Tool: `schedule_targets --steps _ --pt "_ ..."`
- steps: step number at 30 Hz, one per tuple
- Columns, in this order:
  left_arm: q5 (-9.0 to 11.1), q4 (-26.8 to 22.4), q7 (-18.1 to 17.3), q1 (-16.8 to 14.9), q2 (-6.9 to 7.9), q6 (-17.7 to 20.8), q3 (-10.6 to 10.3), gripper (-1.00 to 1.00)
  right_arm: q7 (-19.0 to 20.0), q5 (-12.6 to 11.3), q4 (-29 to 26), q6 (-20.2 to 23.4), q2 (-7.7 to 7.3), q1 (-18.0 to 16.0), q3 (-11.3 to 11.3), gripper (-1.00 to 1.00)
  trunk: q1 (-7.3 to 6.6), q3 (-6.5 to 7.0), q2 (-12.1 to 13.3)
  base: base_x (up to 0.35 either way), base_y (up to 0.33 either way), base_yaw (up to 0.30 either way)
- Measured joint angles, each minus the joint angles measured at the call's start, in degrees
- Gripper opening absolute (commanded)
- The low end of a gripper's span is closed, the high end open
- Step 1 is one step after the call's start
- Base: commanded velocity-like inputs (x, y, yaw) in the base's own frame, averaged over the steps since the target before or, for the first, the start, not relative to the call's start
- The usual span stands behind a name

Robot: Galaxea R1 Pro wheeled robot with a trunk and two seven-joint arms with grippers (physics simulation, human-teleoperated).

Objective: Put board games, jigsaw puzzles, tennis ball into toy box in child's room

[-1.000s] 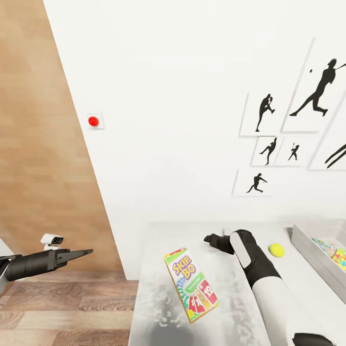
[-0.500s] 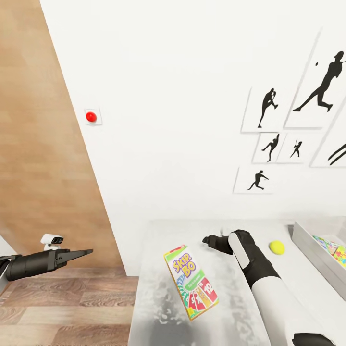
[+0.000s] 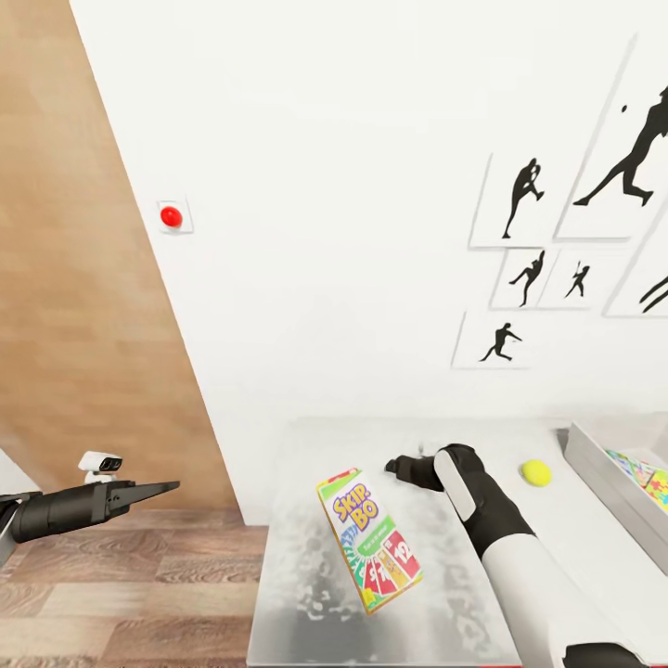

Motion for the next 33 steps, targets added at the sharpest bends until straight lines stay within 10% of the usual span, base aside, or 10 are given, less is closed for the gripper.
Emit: schedule_targets --steps 33 --pt "-0.08 1.02 0.00 0.00 0.06 0.00 1.14 1.00 0.31 0.10 -0.16 1.42 0.07 0.05 4.77 1.00 0.00 -2.75 -0.01 0.000 0.008 0.000"
